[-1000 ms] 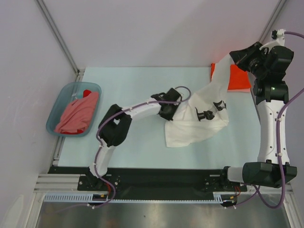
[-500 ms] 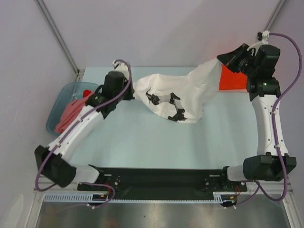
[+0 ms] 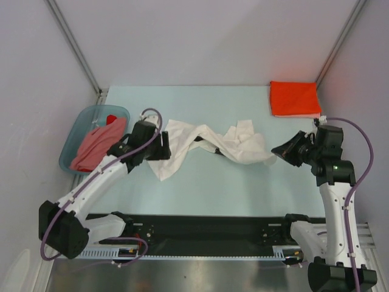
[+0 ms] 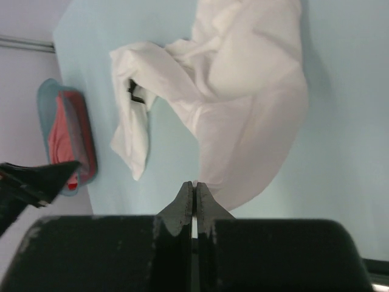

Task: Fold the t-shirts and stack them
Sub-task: Fold the tshirt

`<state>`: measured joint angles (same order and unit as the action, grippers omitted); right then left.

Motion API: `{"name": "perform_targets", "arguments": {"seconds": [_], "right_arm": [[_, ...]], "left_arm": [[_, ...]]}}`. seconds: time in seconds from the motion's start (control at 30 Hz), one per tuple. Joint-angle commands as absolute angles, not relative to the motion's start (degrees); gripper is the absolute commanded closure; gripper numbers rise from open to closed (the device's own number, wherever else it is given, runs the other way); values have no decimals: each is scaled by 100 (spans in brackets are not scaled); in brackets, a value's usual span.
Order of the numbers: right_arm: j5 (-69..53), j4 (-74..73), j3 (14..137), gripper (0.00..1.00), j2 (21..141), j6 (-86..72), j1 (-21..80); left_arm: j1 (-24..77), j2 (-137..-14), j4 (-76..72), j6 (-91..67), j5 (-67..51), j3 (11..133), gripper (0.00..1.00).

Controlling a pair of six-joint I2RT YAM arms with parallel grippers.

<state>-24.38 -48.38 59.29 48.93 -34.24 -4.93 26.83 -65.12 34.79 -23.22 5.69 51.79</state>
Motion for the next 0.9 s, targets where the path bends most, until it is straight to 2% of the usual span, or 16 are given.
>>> {"name": "perform_targets", "arguments": {"seconds": [0.0,0.03,0.13,0.17,0.2,0.27,0.37,0.47,0.57,0.7,0.87], "right_arm": [[-2171,-5353,5643,100,4966,-3287,-615],[-2223,-5257,5582,100,5001,-3296,-624],[-2407,-5029,5572,100,5124,-3305,-642],[-2443,-4984,5607,100,5159,-3279,-642],[-2478,-4914,5677,100,5203,-3270,-642],[-2496,-4887,5739,100,5273,-3200,-650],[-2566,-4843,5827,100,5414,-3164,-668],[-2654,-4711,5810,100,5484,-3173,-694],[-2742,-4632,5818,100,5625,-3138,-712],[-2804,-4588,5932,100,5757,-3094,-729],[-2847,-4518,6020,100,5897,-3059,-729]], "left_arm": [[2365,-7371,2743,-1794,47,6282,27],[2277,-8000,2733,-1706,44,6536,25],[1987,-9564,3242,-1451,-18,7933,27],[1952,-9893,3304,-1189,-18,8554,30],[1908,-10201,3366,-1082,-18,8874,40],[1890,-11133,3524,-802,202,9759,45],[1890,-12256,3892,-651,561,10876,43],[1855,-12865,4147,-712,702,11826,40],[1863,-13271,4088,-695,940,12216,40],[1837,-13482,4034,-563,1177,12243,44],[1819,-13570,3938,-571,1283,11910,43]]}}
